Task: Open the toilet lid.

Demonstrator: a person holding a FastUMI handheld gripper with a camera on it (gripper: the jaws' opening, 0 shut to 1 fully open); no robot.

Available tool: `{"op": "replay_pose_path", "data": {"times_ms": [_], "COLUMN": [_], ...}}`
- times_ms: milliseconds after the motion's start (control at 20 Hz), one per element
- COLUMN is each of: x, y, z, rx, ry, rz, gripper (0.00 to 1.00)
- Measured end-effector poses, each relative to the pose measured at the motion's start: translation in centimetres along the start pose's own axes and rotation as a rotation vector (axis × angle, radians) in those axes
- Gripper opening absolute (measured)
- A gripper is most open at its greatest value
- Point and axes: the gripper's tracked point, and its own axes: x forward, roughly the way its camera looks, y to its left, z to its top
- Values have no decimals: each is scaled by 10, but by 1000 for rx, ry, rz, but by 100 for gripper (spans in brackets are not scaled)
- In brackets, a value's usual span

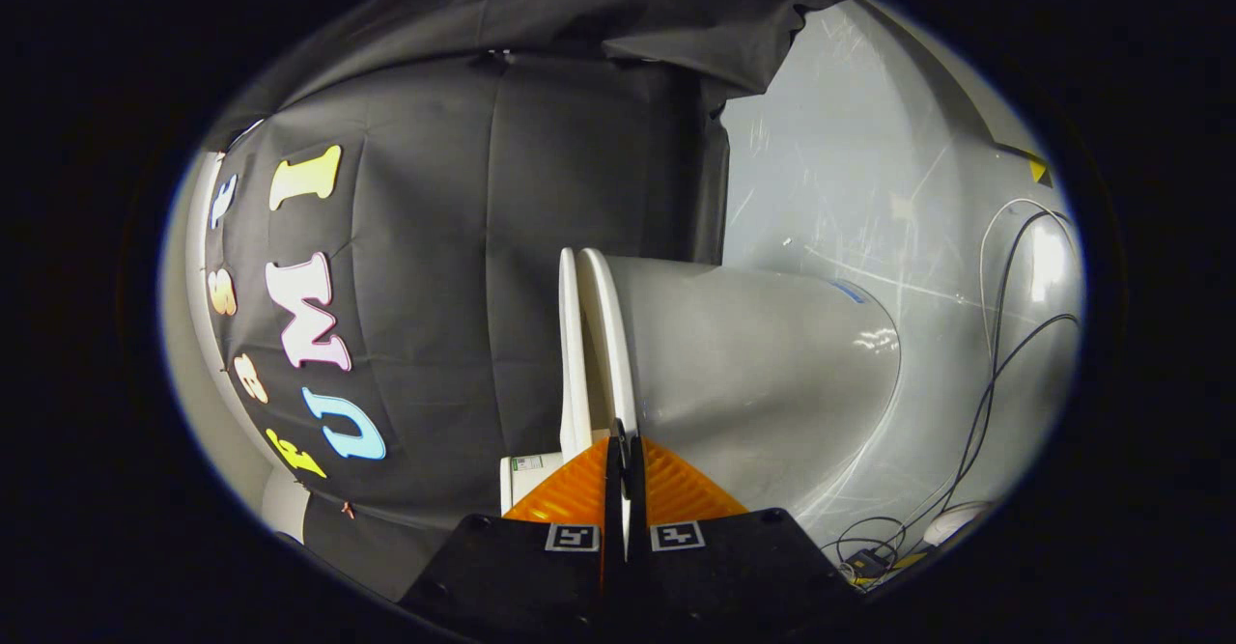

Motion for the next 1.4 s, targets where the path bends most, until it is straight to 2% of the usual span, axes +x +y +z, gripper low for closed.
{"op": "replay_pose_path", "data": {"times_ms": [350,800,1200,1400], "x": [1,2,-1,-3], "y": [1,8,29,55], "z": [-2,-2,-7,-10], "rx": [-14,-141,-240,-273], "ry": [3,-5,-14,-18], "rz": [-6,-52,-72,-50], "gripper": [5,5,5,5]}}
